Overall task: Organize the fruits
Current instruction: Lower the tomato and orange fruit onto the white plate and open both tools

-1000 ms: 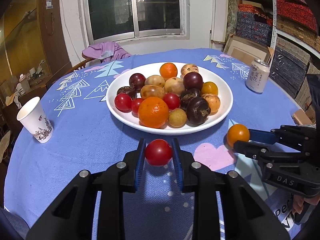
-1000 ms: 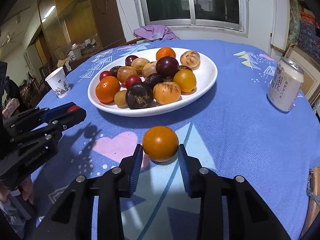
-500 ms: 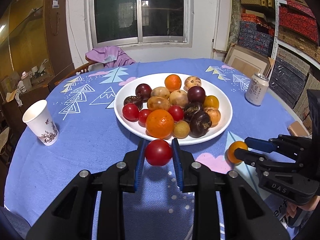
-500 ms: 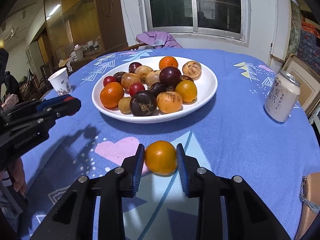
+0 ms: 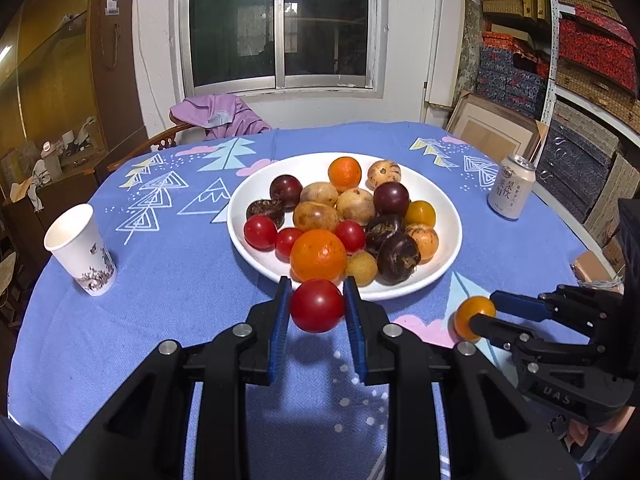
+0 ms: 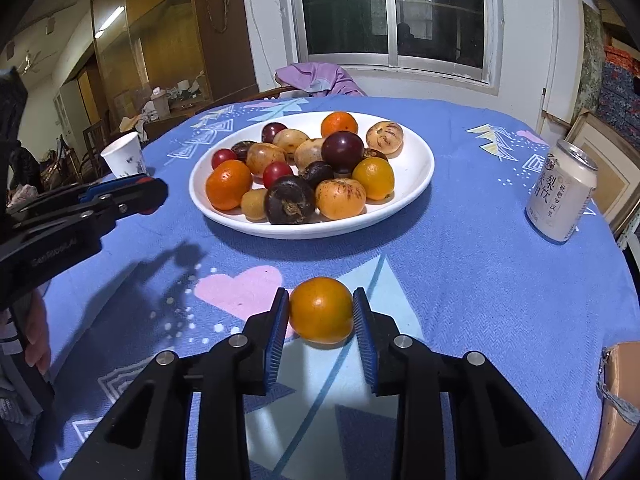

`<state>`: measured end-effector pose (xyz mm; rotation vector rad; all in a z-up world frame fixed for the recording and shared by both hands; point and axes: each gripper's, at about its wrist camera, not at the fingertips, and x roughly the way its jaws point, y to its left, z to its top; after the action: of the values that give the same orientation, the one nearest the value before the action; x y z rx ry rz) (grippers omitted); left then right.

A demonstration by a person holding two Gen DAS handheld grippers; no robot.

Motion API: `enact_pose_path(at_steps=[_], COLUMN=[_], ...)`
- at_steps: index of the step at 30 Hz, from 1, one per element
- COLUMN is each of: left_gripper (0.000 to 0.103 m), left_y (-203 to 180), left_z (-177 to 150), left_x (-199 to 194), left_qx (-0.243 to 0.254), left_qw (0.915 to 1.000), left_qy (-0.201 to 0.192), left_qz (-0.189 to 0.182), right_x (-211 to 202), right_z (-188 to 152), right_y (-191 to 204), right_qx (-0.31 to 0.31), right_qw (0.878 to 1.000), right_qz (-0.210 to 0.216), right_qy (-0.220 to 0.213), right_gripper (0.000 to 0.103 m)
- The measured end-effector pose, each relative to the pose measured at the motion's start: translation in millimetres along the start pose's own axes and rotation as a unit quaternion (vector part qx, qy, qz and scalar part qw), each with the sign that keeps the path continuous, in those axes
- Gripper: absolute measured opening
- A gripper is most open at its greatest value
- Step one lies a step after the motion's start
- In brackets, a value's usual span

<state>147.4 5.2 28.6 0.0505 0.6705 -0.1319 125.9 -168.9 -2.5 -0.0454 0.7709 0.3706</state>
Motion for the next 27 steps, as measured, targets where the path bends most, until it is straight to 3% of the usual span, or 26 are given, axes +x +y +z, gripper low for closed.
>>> enact_pose_path(at_steps=[7,11,17,18,19,21,27], left_gripper=[0.026,0.026,0.026,0.029,0.044,0.059,0.078], left_y=[-1.6,-0.9,0.2,2.1,3.3,5.2,11.3], left_z=[35.8,57.5,79.4,80.8,81.9,82.4,73.5], left_x=[13.2,33.9,82.4,90.6,95.4,102.6,92.4], left_qx=[0.005,-0.003,-0.005,-0.011,-0.016,-0.022,-0.039], left_qw=[0.9999,1.0,0.9997,0.9995,0.9993,0.9991,0.9989], left_qy=[-0.009,-0.005,0.024,0.029,0.032,0.035,0.027], left_qz=[0.004,0.0,-0.001,-0.006,-0.01,-0.013,-0.001], right_x=[-17.2,6.3,46.5,52.6,57.1,58.9,40.5], right_z=[33.5,74.4,106.8,108.7,108.9,107.7,97.7], right_y=[-16.0,-26.1,-28.8,-27.3,-26.5,-29.5,-46.8], right_qx=[0.039,0.056,0.078,0.079,0.082,0.092,0.138], right_qw=[0.998,0.997,0.995,0.995,0.995,0.994,0.987], right_qz=[0.022,0.014,0.05,0.057,0.06,0.061,0.074], right_qy=[-0.037,-0.042,-0.025,-0.019,-0.015,-0.022,-0.03], right_gripper=[0.033,0.033,0.033,0.033,0.036,0.039,0.046])
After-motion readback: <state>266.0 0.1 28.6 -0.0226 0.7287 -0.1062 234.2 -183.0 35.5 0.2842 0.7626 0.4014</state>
